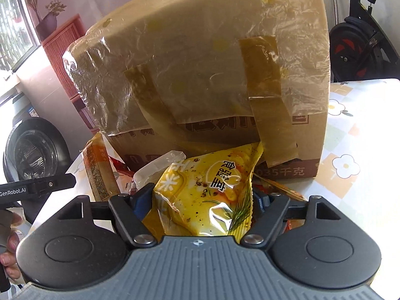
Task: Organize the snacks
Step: 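Reach left gripper to orange-striped bar while right gripper grasps yellow chip bag, then grasp and lift the orange-striped bar with left gripper while right carries chip bag toward box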
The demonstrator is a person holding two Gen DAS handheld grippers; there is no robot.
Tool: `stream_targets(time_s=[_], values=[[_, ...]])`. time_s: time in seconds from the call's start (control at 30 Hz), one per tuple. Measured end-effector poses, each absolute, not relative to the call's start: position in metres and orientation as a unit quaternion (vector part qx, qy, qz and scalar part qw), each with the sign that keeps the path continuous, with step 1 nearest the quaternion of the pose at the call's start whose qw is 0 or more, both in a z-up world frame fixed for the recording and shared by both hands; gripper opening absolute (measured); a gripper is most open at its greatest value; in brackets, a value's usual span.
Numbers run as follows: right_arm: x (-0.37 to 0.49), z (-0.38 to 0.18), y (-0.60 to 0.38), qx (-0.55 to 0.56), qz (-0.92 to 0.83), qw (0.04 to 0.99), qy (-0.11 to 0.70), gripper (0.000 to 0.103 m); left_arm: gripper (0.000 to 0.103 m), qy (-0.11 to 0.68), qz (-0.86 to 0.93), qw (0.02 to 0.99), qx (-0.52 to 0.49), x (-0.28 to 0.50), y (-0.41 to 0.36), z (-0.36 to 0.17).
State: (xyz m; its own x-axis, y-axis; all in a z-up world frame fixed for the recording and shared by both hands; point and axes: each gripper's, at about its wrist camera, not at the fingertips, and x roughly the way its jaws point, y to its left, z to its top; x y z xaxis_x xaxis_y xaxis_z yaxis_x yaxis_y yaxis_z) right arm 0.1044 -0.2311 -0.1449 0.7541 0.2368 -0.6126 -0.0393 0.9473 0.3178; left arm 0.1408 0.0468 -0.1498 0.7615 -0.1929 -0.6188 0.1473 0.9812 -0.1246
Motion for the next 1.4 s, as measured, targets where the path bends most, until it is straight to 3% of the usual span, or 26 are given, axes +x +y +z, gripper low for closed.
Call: stream_targets(time_s=[0.3, 0.4, 0.5, 0.57, 1.4], values=[[0.089, -0.136, -0.235, 0.139, 0.072, 0.934, 0.321, 0.075, 0.080, 0.317, -0.033, 0.944, -0.086, 0.177, 0.032, -0.167], [0.085, -0.135, -0.236, 0.135, 0.072, 0.937, 0.313, 0.075, 0.070, 0.341, -0.037, 0.935, -0.086, 0.183, 0.023, -0.176], [0.083, -0.136, -0.237, 0.140, 0.072, 0.938, 0.309, 0.075, 0.049, 0.355, -0.019, 0.931, -0.078, 0.185, 0.019, -0.185], [0.082, -0.137, -0.237, 0.149, 0.074, 0.937, 0.306, 0.075, 0.042, 0.362, -0.015, 0.928, -0.087, 0.181, 0.022, -0.188], [0.049, -0.116, -0.226, 0.120, 0.127, 0.960, 0.218, 0.075, 0.041, 0.268, 0.001, 0.959, -0.090, 0.066, 0.048, -0.118]])
